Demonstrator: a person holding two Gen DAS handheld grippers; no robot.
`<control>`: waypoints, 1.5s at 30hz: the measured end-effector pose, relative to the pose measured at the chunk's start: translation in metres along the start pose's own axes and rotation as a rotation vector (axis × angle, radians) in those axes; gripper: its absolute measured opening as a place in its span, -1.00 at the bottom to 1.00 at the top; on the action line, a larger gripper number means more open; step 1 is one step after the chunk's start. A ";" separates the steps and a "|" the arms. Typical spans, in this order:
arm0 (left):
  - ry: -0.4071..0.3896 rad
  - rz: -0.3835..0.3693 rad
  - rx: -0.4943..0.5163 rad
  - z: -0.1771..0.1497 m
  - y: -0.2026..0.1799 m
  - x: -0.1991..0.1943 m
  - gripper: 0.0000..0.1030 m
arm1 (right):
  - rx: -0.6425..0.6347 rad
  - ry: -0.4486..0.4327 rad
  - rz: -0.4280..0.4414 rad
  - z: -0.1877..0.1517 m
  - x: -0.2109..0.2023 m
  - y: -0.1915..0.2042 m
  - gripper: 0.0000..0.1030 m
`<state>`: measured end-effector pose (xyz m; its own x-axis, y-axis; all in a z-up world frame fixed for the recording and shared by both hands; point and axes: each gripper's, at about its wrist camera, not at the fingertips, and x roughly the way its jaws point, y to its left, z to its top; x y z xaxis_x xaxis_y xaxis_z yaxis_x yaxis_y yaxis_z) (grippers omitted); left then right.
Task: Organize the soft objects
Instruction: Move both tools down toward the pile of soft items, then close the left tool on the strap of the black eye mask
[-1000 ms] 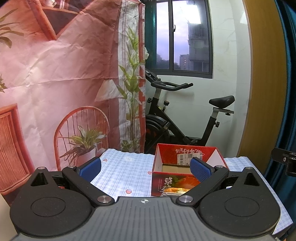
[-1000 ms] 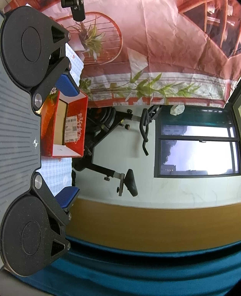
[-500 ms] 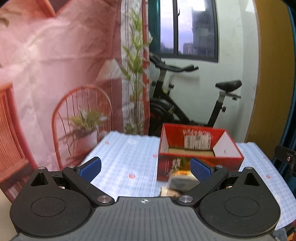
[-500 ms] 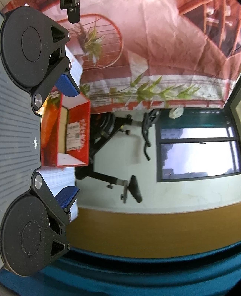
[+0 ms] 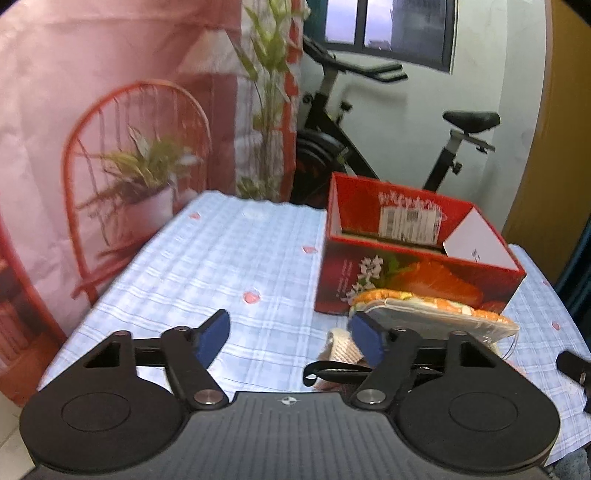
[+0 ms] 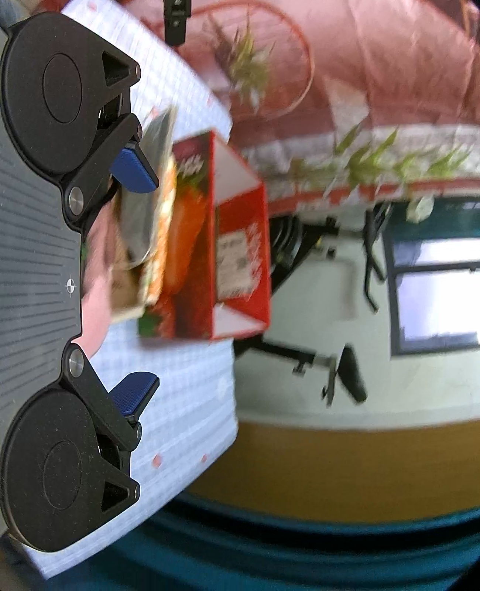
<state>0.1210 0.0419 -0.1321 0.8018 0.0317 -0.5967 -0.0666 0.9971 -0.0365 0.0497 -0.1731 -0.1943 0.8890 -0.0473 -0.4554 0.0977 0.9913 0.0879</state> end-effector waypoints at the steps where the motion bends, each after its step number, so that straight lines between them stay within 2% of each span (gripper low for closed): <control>1: 0.012 -0.012 -0.003 0.000 -0.001 0.007 0.24 | -0.004 0.014 -0.003 -0.004 0.004 -0.001 0.99; 2: 0.023 -0.028 -0.005 -0.001 -0.002 0.014 0.18 | -0.008 0.033 0.007 -0.007 0.008 -0.001 0.97; 10: 0.117 -0.094 0.043 -0.030 -0.021 0.047 0.08 | 0.001 0.175 0.058 -0.031 0.036 0.004 0.60; 15: 0.179 -0.099 0.049 -0.048 -0.020 0.057 0.05 | 0.020 0.240 0.094 -0.040 0.045 0.006 0.58; 23: 0.200 -0.088 0.022 -0.059 -0.015 0.064 0.05 | 0.036 0.315 0.133 -0.051 0.059 0.009 0.52; 30: 0.202 -0.076 0.006 -0.067 -0.013 0.068 0.05 | 0.028 0.298 0.202 -0.053 0.066 0.011 0.33; 37: 0.192 -0.070 0.005 -0.069 -0.014 0.070 0.05 | -0.003 0.261 0.231 -0.051 0.084 0.022 0.19; 41: 0.196 -0.073 0.000 -0.070 -0.013 0.072 0.05 | -0.003 0.276 0.238 -0.055 0.095 0.027 0.13; 45: 0.211 -0.102 -0.052 -0.067 -0.002 0.073 0.08 | -0.015 0.267 0.240 -0.059 0.095 0.028 0.11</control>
<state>0.1403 0.0376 -0.2296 0.6643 -0.0896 -0.7420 -0.0267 0.9893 -0.1433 0.1102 -0.1421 -0.2874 0.7375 0.2192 -0.6388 -0.1081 0.9720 0.2088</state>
